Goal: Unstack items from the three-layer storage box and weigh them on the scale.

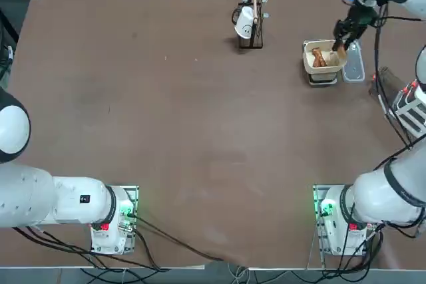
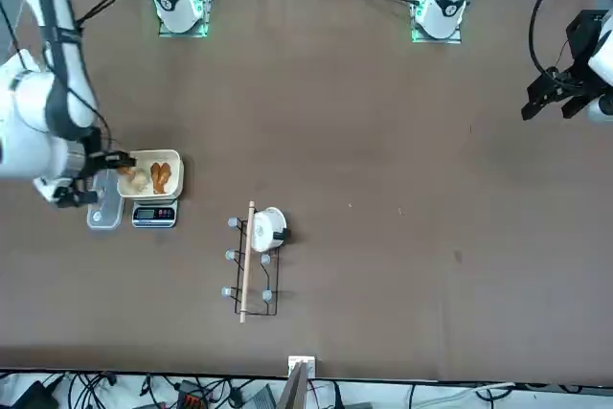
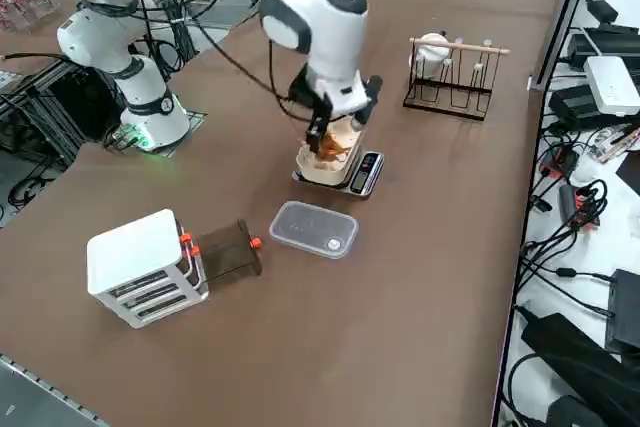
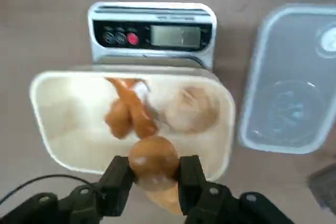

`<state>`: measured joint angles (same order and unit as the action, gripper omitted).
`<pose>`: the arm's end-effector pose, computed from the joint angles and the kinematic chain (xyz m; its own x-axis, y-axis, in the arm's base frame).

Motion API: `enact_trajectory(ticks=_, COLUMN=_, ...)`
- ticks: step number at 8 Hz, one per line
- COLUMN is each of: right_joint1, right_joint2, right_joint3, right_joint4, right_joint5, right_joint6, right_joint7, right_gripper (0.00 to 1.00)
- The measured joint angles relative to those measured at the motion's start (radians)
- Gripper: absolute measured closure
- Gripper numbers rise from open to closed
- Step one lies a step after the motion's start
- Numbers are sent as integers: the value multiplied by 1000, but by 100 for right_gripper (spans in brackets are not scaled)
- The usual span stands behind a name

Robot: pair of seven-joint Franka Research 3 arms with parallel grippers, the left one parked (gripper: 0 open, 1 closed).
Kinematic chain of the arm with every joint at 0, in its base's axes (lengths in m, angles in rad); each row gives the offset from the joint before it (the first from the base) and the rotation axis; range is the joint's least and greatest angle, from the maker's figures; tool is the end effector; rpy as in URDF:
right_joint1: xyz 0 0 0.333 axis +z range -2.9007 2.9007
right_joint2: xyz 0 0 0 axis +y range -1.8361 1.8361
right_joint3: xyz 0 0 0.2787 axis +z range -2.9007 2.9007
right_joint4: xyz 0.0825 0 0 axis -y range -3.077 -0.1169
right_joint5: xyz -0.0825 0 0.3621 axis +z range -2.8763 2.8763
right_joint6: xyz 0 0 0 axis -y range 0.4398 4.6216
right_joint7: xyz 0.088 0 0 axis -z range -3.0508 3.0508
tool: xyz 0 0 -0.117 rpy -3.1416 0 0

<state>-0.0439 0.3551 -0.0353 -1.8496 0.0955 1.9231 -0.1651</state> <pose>0.5660 -0.0367 0.2811 0.9630 0.0540 -0.2641 0.0257 -0.9937 -0.1095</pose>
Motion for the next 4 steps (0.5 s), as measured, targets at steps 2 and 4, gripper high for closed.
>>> enact_trajectory(ticks=2, right_joint1=15, right_joint2=8, right_joint3=0, right_joint4=0, right_joint5=1, right_joint6=31, right_joint7=37, right_gripper=20)
enact_trajectory(ticks=4, right_joint1=15, right_joint2=9, right_joint3=-12, right_joint4=0, right_joint5=-5, right_joint6=31, right_joint7=38, right_gripper=0)
